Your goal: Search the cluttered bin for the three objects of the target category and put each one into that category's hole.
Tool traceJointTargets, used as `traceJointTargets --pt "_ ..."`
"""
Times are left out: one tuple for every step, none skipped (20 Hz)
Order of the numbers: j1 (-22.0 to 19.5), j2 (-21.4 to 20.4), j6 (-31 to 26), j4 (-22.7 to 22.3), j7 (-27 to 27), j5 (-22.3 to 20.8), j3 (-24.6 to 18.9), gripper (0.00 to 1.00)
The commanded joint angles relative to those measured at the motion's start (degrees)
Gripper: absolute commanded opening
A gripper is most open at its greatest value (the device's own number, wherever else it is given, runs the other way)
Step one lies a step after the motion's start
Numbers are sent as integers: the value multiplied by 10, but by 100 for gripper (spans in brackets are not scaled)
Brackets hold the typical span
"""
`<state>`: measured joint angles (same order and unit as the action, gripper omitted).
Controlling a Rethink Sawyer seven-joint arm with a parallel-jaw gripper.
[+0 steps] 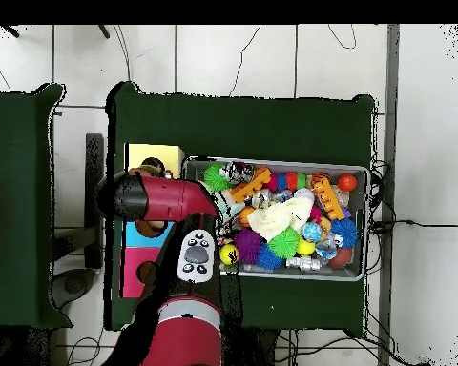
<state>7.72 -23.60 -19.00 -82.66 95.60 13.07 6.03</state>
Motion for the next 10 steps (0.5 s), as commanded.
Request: traceJointTargets --pt "-1 47 -10 -10 134 17 2 100" --pt "-1 47 -12 -9 134 17 2 100" --pt "-1 47 -13 -9 133 18 3 100" --pt "-1 48 -14 -9 132 19 3 100" --pt "-1 48 -14 -9 131 20 3 100" --pt "-1 48 -14 -9 129 20 2 100" --pt "-2 49 -14 -8 129 21 2 100" --pt "-2 49 -16 -8 128 21 1 100" --pt "-2 49 -18 -8 127 21 1 100" --pt "-3 48 -18 -9 126 22 0 100"
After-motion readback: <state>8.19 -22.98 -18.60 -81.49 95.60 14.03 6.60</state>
